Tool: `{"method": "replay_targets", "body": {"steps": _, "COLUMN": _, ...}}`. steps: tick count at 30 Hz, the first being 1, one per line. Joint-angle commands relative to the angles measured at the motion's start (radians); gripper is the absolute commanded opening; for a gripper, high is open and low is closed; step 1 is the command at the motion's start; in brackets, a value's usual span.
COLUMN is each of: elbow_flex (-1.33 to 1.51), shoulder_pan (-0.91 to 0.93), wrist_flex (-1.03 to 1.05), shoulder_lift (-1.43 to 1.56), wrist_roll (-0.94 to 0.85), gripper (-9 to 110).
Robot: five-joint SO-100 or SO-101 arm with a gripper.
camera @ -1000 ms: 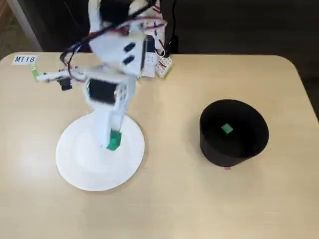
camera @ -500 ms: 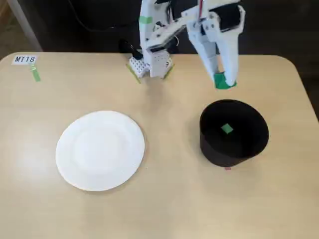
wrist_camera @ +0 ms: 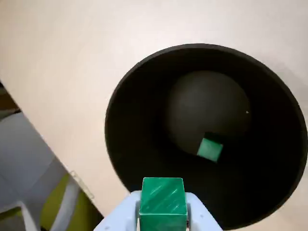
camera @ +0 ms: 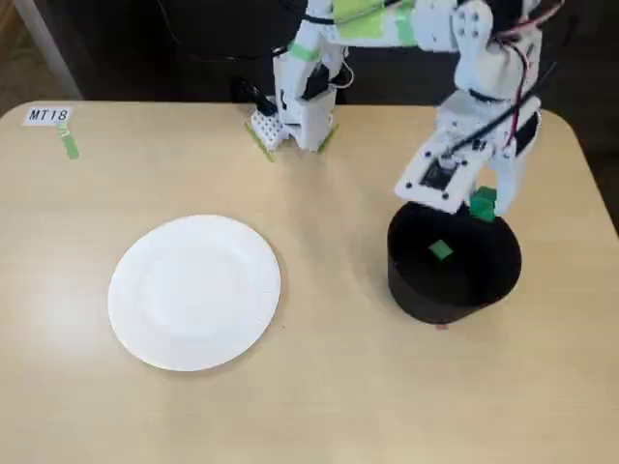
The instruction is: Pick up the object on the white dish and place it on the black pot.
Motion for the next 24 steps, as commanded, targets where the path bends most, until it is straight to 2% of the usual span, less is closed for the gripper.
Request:
{"method": "replay_targets", "body": {"steps": 1, "elbow_flex": -0.015, "shoulder_pan": 0.003, "wrist_flex": -0.011, "shoulder_lift": -0.032, "wrist_roll": -0.012, "gripper": 0}}
{"method": "replay_targets", "body": {"steps": 21, "elbow_flex": -0.018, "shoulder_pan": 0.014, "wrist_flex": -0.002, "shoulder_lift": -0.258, "wrist_roll": -0.011, "gripper": 0}}
{"method": "replay_targets", "body": {"steps": 22, "elbow_flex": -0.02, "shoulder_pan": 0.014, "wrist_flex": 0.003, "shoulder_lift": -0.253, "wrist_roll": -0.011, "gripper": 2}}
{"method": "replay_targets", "body": {"steps": 24, "elbow_flex": -0.021, "shoulder_pan": 0.012, "wrist_flex": 0.021, "shoulder_lift": -0.235, "wrist_roll": -0.048, "gripper": 17}}
